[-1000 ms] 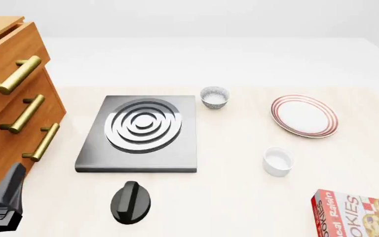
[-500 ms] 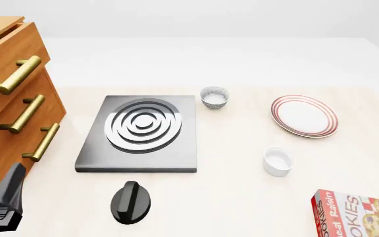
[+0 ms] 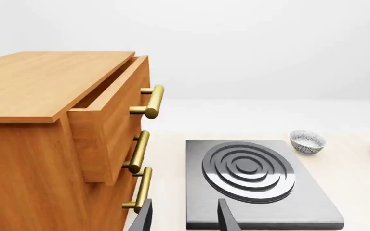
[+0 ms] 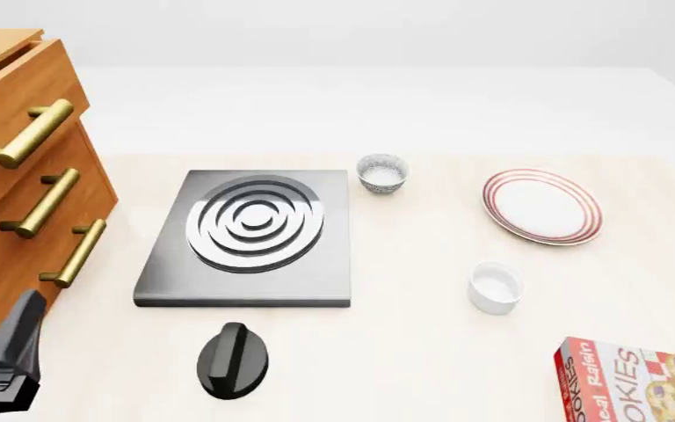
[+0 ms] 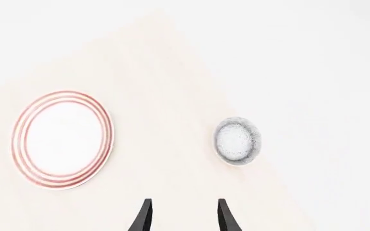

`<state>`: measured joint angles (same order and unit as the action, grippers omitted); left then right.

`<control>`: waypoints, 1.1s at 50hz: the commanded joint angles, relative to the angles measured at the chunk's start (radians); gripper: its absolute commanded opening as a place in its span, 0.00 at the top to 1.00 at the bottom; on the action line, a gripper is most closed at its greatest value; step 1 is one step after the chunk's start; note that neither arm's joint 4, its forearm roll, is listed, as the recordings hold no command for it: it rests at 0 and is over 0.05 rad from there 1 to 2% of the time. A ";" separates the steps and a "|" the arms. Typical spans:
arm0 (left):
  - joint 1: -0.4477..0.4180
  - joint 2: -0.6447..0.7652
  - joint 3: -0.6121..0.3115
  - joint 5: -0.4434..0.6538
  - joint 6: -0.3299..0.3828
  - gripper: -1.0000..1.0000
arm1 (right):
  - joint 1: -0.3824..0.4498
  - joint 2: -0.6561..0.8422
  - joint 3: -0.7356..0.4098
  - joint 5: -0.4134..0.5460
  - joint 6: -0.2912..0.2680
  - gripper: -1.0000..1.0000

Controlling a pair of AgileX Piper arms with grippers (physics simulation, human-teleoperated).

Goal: Pick the akita bowl next to the cookies box and place it on the plate.

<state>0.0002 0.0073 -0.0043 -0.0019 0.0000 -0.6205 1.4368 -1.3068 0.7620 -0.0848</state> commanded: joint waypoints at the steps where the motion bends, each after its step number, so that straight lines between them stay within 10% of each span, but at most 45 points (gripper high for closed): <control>1: 0.000 0.000 0.000 0.000 0.000 0.00 | -0.037 0.060 -0.029 0.001 -0.011 0.00; 55: 0.000 0.000 0.000 0.000 0.000 0.00 | -0.190 0.319 -0.235 0.046 -0.075 0.00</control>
<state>0.0002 0.0074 -0.0043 -0.0019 0.0000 -0.7851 1.7061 -1.5012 0.7942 -0.1494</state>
